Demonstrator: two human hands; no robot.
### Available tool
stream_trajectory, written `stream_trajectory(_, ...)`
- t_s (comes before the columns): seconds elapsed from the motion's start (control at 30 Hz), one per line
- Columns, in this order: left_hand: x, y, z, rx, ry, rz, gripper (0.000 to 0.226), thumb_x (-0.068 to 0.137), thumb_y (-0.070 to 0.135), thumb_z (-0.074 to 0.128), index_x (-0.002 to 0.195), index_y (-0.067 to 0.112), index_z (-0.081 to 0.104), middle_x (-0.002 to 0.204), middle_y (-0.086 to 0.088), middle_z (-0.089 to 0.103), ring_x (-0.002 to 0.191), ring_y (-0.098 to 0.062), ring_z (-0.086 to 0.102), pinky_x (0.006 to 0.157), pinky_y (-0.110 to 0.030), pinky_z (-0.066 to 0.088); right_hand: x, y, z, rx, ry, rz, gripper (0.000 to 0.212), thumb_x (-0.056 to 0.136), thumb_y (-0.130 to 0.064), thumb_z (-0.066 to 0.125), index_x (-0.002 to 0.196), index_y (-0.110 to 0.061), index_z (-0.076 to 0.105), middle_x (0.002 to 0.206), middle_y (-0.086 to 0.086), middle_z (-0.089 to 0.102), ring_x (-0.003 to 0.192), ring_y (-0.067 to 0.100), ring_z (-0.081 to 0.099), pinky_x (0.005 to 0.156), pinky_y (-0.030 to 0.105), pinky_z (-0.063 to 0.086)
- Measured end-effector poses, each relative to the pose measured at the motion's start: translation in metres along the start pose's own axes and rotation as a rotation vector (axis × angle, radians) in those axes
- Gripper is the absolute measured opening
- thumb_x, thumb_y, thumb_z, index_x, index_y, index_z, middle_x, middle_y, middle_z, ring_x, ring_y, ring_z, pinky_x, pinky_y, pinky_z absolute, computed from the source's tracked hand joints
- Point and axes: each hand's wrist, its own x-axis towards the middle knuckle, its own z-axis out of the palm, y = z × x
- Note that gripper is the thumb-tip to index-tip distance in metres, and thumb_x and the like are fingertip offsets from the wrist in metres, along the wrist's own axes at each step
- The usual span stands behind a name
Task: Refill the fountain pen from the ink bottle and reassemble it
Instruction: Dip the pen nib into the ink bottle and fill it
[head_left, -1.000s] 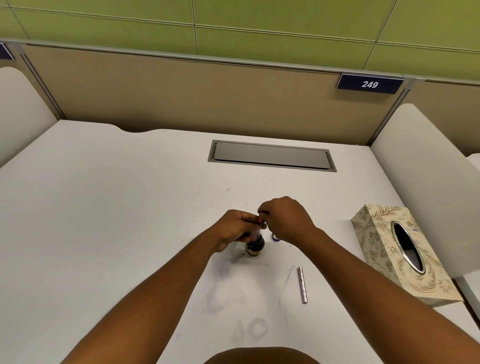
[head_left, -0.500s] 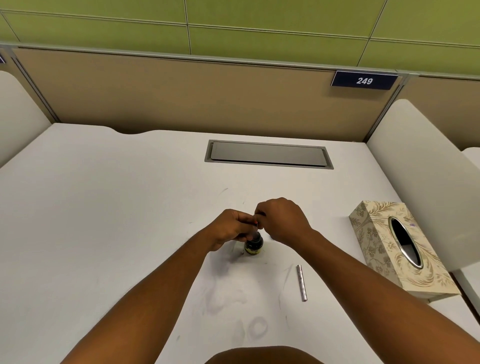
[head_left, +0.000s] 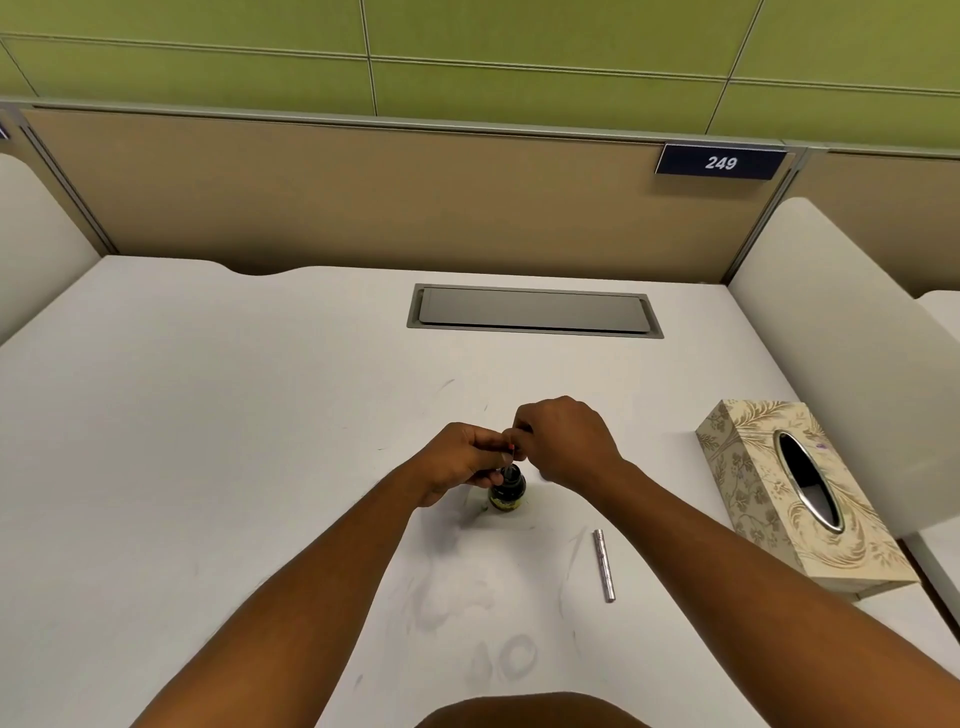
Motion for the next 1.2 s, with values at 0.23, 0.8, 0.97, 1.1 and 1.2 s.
stream_trajectory(0.23, 0.0016, 0.001, 0.0008, 0.009, 0.012, 0.02, 0.015, 0.094, 0.011, 0.066, 0.104, 0.017, 0.075, 0.077, 0.012, 0.076, 0.064, -0.01, 0.061, 0.059, -0.017, 0.05, 0.0004, -0.0024, -0.0034, 0.007, -0.01, 0.006, 0.026, 0.093, -0.035, 0.053, 0.083, -0.018, 0.069, 0.071, 0.002, 0.068, 0.067, 0.022, 0.066, 0.067, 0.035, 0.054)
stream_trajectory(0.8, 0.0068, -0.0002, -0.0001, 0.073, 0.047, 0.069, 0.017, 0.094, 0.011, 0.066, 0.108, 0.013, 0.075, 0.073, 0.013, 0.075, 0.057, -0.009, 0.061, 0.058, -0.019, 0.049, 0.0009, -0.0049, -0.0048, 0.032, -0.002, -0.013, 0.027, 0.093, -0.025, 0.051, 0.078, -0.01, 0.068, 0.07, 0.009, 0.067, 0.063, 0.027, 0.064, 0.065, 0.038, 0.053)
stream_trajectory(0.97, 0.0075, -0.0006, 0.0006, 0.072, 0.048, 0.078, 0.019, 0.094, 0.011, 0.066, 0.111, 0.011, 0.074, 0.074, 0.013, 0.076, 0.056, -0.009, 0.061, 0.057, -0.019, 0.049, -0.0001, -0.0037, -0.0048, 0.042, 0.007, -0.035, 0.026, 0.095, -0.022, 0.05, 0.082, -0.008, 0.069, 0.074, 0.01, 0.069, 0.066, 0.027, 0.063, 0.064, 0.037, 0.051)
stream_trajectory(1.1, 0.0089, -0.0014, 0.0008, 0.076, 0.056, 0.079, 0.02, 0.094, 0.011, 0.066, 0.112, 0.008, 0.074, 0.075, 0.013, 0.076, 0.057, -0.009, 0.063, 0.058, -0.019, 0.05, -0.0007, -0.0024, -0.0038, 0.062, 0.015, -0.033, 0.025, 0.095, -0.02, 0.05, 0.088, -0.008, 0.07, 0.077, 0.009, 0.07, 0.067, 0.026, 0.063, 0.067, 0.037, 0.052)
stream_trajectory(1.2, 0.0094, -0.0021, 0.0003, 0.07, 0.046, 0.074, 0.019, 0.093, 0.013, 0.067, 0.111, 0.009, 0.075, 0.077, 0.011, 0.076, 0.059, -0.008, 0.064, 0.059, -0.02, 0.05, -0.0014, -0.0013, -0.0029, 0.068, 0.016, -0.019, 0.024, 0.095, -0.02, 0.049, 0.089, -0.009, 0.07, 0.079, 0.009, 0.071, 0.069, 0.027, 0.065, 0.069, 0.039, 0.053)
